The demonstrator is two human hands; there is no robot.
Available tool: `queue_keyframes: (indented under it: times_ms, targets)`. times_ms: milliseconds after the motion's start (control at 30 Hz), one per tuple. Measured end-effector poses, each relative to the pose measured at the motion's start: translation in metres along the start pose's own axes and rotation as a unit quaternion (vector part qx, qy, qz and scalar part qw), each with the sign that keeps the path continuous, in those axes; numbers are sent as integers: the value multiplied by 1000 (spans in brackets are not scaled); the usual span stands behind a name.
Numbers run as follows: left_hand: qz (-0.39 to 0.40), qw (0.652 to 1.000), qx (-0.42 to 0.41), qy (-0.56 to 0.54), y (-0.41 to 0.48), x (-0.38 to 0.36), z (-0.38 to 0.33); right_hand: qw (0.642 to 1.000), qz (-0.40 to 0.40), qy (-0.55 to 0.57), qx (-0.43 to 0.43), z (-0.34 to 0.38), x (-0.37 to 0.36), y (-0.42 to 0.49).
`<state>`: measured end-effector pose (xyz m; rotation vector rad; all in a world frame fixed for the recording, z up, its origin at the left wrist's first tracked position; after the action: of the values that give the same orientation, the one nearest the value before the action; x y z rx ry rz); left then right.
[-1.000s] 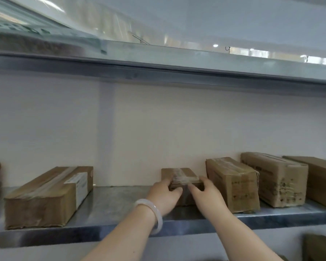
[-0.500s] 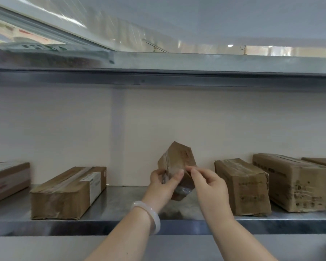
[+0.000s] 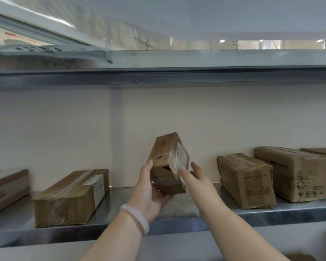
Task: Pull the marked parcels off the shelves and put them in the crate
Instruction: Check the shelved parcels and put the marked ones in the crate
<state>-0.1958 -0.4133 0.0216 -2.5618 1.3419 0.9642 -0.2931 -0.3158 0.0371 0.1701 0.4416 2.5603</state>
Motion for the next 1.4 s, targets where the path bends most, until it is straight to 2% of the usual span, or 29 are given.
queue_keyframes:
  times_ms: [100,200,300,433,533,700,767,833,900,1000,1133,1233,1400]
  targets:
    - [-34,993,15,114,-1,9,-2,999,18,47,8,-6,-8,5]
    - [-65,966,-70,239,-2,23,-22,998,-14,65,10,-12,-6,11]
    - [-27,929,-135,343,-4,26,-40,999,-44,-19,17,-9,-10,16]
    - [-16,891,-93,445,-3,34,-44,992,-76,-98,13,-13,-13,25]
    - [-45,865,-64,496,3,46,-42,988,-67,-136,-17,-23,-14,30]
    - [-59,769,9,637,12,57,-35,979,-30,-186,-74,-45,-15,37]
    - [-56,747,20,662,19,59,-36,973,-15,-215,-84,-45,-14,39]
    - [-56,720,15,692,23,54,-38,969,-14,-237,-64,-37,-9,39]
    - [-67,700,-32,711,26,40,-43,969,-40,-243,-3,-17,0,36]
    - [-27,714,-129,687,31,-4,-41,947,-91,-283,121,30,22,26]
    - [67,735,-175,651,44,-69,-12,891,-194,-349,215,84,77,4]
    - [109,755,-153,628,56,-101,21,880,-246,-367,173,90,132,-4]
    - [143,793,-94,585,75,-129,73,911,-235,-337,35,44,190,-12]
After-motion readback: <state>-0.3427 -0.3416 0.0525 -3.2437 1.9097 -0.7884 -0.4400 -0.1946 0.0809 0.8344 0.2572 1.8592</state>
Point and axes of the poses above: each hand's wrist, its own y-axis towards the middle knuckle, its own x-axis out of the back of the hand, z = x × y, the point moved 5 cm from there along y, towards the middle knuckle, and after that the axes turned 10 degrees about z, right-handed, at the moved point
